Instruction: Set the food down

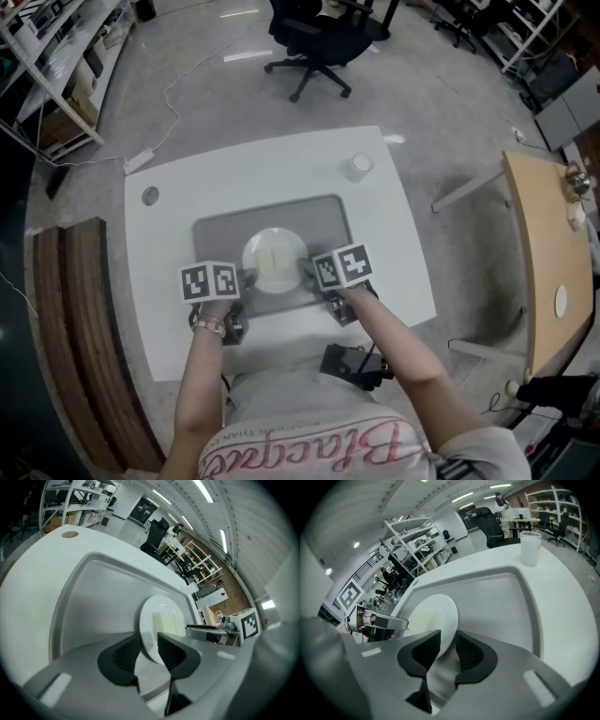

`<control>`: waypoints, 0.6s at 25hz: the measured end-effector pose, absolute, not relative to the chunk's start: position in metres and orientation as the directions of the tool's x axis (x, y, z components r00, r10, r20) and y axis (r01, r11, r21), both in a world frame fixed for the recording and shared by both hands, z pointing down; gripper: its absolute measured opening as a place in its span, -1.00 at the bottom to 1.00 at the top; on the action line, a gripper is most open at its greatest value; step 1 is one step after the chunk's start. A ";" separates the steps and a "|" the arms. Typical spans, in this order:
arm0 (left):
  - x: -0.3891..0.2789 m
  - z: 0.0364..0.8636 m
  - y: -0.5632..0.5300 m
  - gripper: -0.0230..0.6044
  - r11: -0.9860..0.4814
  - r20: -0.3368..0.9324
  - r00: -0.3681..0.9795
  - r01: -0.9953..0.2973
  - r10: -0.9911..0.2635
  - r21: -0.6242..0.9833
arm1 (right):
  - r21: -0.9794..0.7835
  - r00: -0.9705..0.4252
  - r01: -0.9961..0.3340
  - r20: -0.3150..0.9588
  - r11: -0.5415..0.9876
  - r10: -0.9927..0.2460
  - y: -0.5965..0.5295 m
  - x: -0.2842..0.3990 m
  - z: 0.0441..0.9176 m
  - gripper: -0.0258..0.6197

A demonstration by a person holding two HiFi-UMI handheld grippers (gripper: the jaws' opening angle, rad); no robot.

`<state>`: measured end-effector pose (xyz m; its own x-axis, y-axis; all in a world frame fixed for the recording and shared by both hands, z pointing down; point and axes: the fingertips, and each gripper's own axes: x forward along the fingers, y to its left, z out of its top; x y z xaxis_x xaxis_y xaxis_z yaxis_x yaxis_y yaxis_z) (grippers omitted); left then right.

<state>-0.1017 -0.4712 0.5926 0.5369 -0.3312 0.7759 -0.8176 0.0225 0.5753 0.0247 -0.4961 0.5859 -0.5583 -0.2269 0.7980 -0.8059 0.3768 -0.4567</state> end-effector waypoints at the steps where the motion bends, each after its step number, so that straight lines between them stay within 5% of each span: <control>1: -0.103 0.590 -0.472 -0.53 0.018 0.775 0.534 -0.820 -0.338 0.572 | -0.434 -0.545 -0.815 0.799 0.385 -0.253 -0.500 0.029 0.584 -0.59; 5: -0.120 0.576 -0.478 -0.52 0.025 0.774 0.499 -0.834 -0.389 0.550 | -0.416 -0.534 -0.834 0.774 0.363 -0.340 -0.514 0.044 0.567 -0.61; 8: -0.133 0.556 -0.482 -0.54 0.015 0.756 0.472 -0.844 -0.454 0.536 | -0.428 -0.551 -0.830 0.728 0.357 -0.408 -0.517 0.052 0.544 -0.81; 15: -0.144 0.483 -0.477 -0.89 -0.102 0.610 0.427 -0.864 -0.668 0.493 | -0.491 -0.645 -0.764 0.577 0.418 -0.501 -0.498 0.048 0.474 -0.91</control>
